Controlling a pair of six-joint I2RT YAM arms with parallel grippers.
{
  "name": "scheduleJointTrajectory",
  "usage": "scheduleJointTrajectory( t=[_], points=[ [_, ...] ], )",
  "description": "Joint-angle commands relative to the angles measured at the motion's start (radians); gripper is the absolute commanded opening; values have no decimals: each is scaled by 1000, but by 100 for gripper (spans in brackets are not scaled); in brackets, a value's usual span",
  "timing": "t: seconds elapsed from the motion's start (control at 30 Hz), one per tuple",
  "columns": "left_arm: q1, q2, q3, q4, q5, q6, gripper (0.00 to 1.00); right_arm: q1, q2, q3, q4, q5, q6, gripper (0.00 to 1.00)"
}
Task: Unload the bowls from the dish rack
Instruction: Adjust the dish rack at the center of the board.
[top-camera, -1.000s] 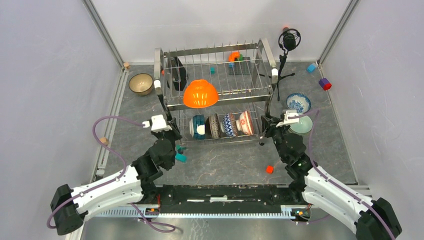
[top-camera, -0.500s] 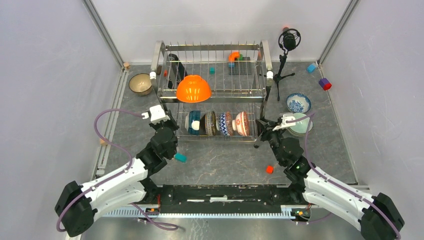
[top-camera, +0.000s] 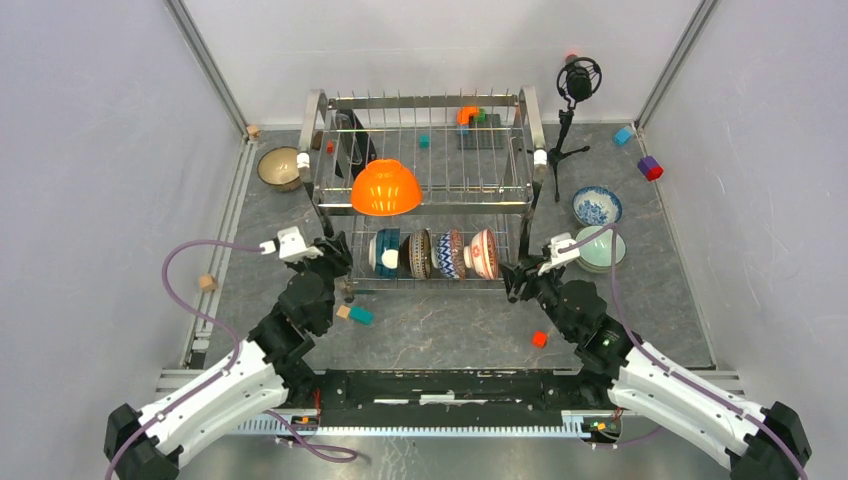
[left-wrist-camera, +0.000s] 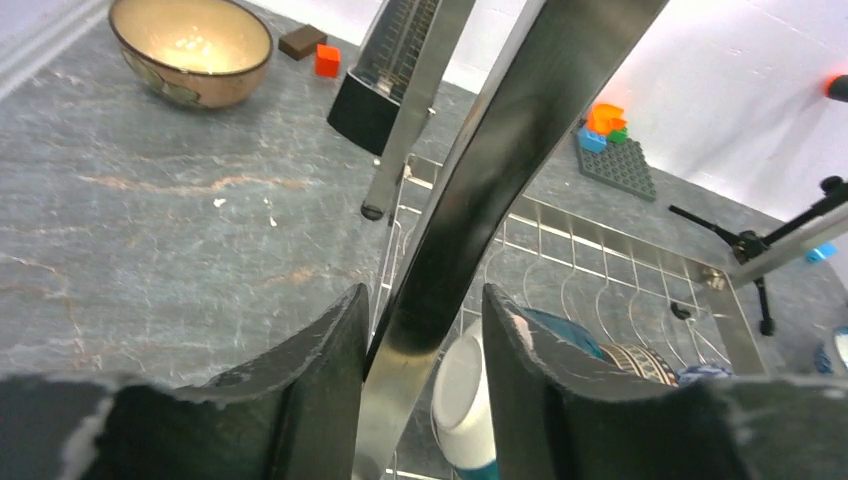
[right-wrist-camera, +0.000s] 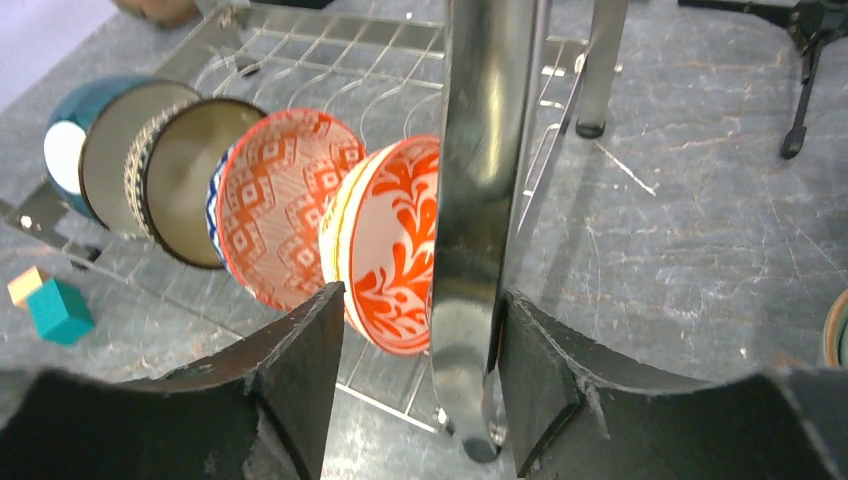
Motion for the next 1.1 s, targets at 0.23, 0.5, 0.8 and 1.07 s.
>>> scheduleJointTrajectory(
  t=[0.23,0.5,0.8,1.07],
  points=[
    [-22,-195,74,-449,280,-351,78,32,-102,84,-283,-134,-43,76],
    [-23,-304,145,-470,546,-482,82,34,-177,25,-265,-134,-50,78],
    [-22,-317,275,-536,580,-456,81,34,-210,-19,-179,-92,-14,77],
    [-23,-385,225,-658,370,-432,75,34,-195,53,-278,-89,-61,80]
  ],
)
